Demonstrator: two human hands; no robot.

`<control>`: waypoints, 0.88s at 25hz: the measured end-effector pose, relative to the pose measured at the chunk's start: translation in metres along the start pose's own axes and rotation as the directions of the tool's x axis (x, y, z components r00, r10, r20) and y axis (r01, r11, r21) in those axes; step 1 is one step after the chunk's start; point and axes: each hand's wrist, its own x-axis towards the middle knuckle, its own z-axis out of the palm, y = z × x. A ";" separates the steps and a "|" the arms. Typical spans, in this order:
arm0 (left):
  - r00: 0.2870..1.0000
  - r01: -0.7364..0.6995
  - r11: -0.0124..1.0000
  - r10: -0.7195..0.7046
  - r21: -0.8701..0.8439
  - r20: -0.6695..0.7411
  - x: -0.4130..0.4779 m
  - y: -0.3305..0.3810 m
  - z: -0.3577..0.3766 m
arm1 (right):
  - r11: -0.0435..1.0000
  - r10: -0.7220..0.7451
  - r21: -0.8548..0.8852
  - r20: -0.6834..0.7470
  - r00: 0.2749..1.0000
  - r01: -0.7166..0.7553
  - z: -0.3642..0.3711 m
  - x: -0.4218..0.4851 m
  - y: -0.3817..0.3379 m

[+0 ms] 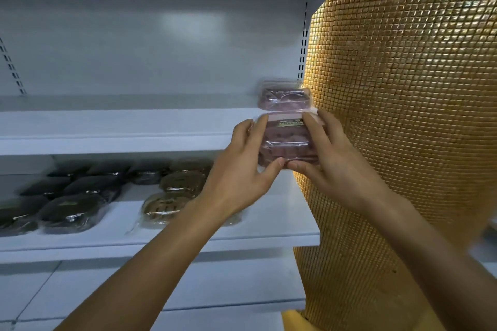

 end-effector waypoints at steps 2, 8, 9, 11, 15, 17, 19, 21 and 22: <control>1.000 -0.018 0.999 0.019 0.027 -0.005 -0.017 -0.005 -0.001 | 1.000 0.000 -0.005 -0.018 1.000 0.000 0.006 -0.016 -0.010; 0.991 0.048 0.999 -0.048 0.008 0.127 -0.062 -0.028 0.025 | 0.999 0.025 0.028 0.134 0.991 -0.029 0.049 -0.054 -0.011; 0.985 0.058 0.998 -0.057 0.001 0.163 -0.067 -0.035 0.032 | 0.999 0.030 0.030 0.163 0.986 -0.035 0.058 -0.058 -0.008; 0.971 0.080 0.997 -0.077 -0.003 0.227 -0.073 -0.047 0.045 | 0.999 0.037 0.011 0.208 0.977 -0.040 0.074 -0.064 -0.005; 0.936 0.154 0.988 -0.148 0.007 0.319 -0.078 -0.057 0.076 | 0.996 0.089 -0.045 0.296 0.951 -0.079 0.103 -0.075 0.006; 0.923 0.182 0.983 -0.174 0.008 0.342 -0.076 -0.061 0.093 | 0.994 0.113 -0.041 0.330 0.937 -0.105 0.120 -0.078 0.018; 0.910 0.205 0.979 -0.200 0.025 0.362 -0.074 -0.065 0.110 | 0.991 0.126 -0.009 0.353 0.927 -0.131 0.136 -0.080 0.031; 0.884 0.237 0.971 -0.234 0.045 0.403 -0.071 -0.071 0.129 | 0.989 0.135 0.004 0.377 0.916 -0.147 0.152 -0.083 0.046; 0.869 0.251 0.966 -0.249 0.053 0.427 -0.071 -0.073 0.138 | 0.988 0.144 -0.002 0.391 0.909 -0.155 0.159 -0.084 0.052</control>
